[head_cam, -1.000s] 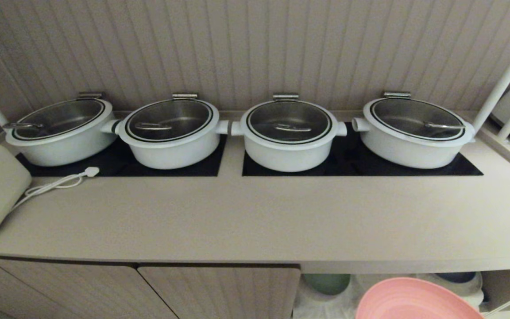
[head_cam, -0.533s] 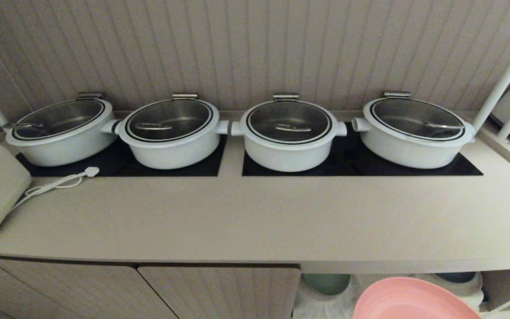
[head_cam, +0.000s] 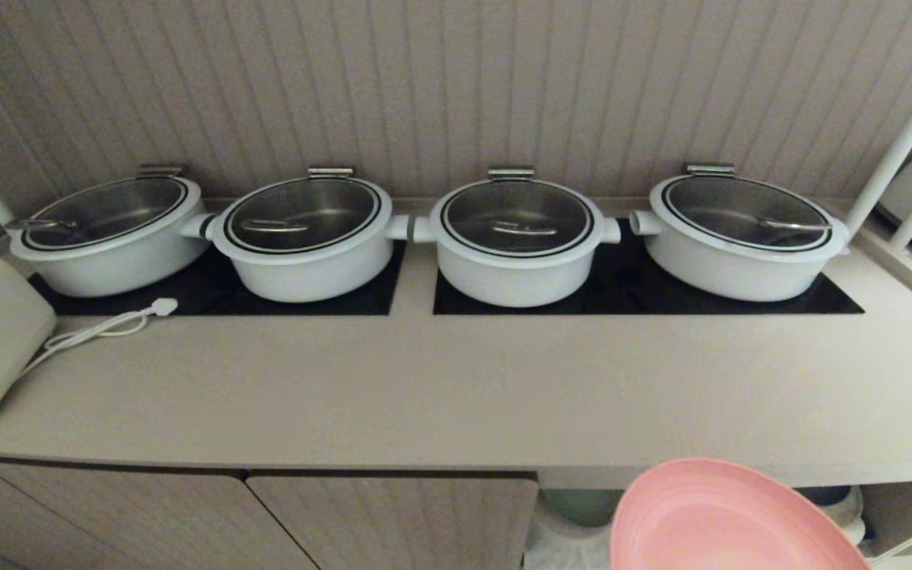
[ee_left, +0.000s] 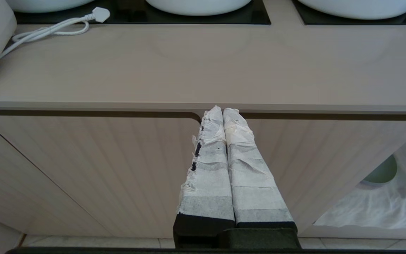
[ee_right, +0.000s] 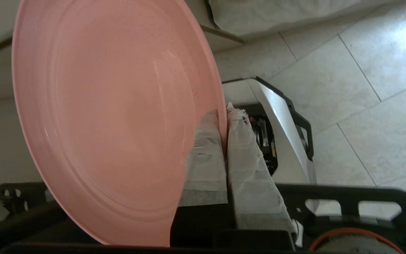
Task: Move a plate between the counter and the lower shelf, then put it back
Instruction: Put the plate
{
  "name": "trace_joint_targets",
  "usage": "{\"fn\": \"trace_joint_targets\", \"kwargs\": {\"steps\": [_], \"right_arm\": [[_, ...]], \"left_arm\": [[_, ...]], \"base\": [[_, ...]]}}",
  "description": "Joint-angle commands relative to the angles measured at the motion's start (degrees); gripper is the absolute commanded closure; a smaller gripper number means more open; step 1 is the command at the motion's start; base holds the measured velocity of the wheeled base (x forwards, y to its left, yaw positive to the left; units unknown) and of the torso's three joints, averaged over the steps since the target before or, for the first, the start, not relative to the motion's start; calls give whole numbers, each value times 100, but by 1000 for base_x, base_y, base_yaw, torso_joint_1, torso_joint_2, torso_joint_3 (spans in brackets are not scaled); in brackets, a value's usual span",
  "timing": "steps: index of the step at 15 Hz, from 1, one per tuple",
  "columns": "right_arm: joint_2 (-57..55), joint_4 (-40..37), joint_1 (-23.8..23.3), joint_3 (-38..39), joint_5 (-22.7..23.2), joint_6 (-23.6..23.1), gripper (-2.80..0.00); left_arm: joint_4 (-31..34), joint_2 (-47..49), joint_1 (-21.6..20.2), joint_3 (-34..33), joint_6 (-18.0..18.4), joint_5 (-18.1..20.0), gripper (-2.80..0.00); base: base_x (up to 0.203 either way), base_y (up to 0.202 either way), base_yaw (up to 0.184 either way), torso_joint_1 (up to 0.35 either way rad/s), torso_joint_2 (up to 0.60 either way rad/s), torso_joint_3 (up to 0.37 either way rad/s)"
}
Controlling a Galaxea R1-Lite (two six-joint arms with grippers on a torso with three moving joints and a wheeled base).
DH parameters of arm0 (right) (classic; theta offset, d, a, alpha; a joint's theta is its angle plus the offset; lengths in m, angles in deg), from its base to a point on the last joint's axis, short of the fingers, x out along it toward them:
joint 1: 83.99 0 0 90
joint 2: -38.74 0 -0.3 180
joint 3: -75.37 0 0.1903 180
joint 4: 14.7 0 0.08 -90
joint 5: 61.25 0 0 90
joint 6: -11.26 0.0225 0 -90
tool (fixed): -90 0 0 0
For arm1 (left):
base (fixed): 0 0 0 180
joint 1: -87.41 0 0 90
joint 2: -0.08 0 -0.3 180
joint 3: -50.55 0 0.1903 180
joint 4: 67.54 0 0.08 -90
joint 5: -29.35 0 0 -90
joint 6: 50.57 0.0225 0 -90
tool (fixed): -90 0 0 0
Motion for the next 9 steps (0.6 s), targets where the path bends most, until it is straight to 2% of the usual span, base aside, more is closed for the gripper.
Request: {"fn": "trace_joint_targets", "kwargs": {"steps": [1, 5, 9], "right_arm": [[-279, 50, -2, -99, 4, 22, 0], [-665, 93, -16, -343, -5, 23, 0], [-1245, 475, -28, -537, 3, 14, 0]], "left_arm": [[1, -2, 0, -1, -1, -5, 0], [1, -2, 0, -1, -1, -3, 0], [1, -2, 0, -1, -1, -4, 0]], "base": [[0, 0, 0, 0, 0, 0], [0, 0, 0, 0, 0, 0], [0, 0, 0, 0, 0, 0]]}}
